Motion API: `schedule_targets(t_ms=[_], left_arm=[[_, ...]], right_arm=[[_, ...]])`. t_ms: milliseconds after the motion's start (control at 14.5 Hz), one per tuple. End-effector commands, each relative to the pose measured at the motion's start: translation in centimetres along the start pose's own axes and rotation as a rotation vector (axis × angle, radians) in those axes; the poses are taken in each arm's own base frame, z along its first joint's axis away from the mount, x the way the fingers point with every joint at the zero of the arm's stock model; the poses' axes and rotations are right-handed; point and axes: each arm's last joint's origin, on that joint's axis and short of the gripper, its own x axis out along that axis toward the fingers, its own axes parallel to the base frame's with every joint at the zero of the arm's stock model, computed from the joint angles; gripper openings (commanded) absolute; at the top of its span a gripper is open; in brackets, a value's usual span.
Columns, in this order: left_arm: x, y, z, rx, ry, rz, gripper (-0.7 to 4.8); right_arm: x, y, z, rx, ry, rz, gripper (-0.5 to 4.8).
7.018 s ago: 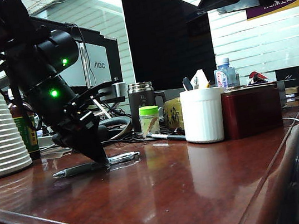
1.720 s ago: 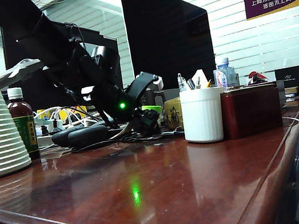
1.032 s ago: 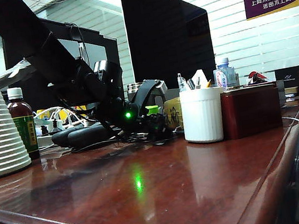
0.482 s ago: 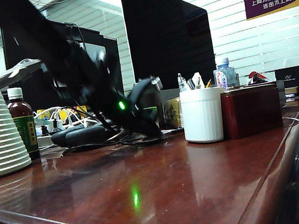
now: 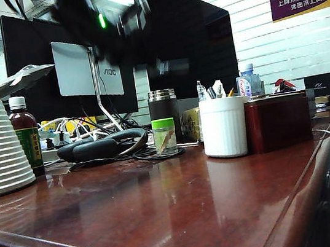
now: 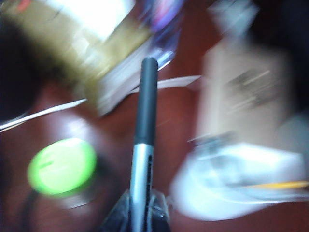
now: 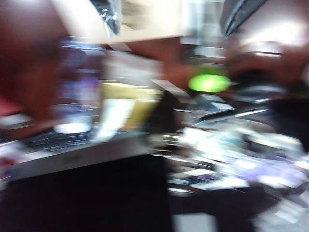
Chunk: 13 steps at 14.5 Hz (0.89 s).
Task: Pick up all the pens on the desk and put them into the pen holder one by one.
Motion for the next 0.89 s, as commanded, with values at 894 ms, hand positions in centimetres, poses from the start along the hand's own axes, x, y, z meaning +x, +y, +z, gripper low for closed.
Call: schedule_targets(t_ms=[894], left_arm=[[-2.0, -10.5, 4.0, -0.02, -0.095, -0.538, -0.06]], right_arm=[[2.8, 0.5, 0.3, 0.453, -0.107, 0.397, 3.11]])
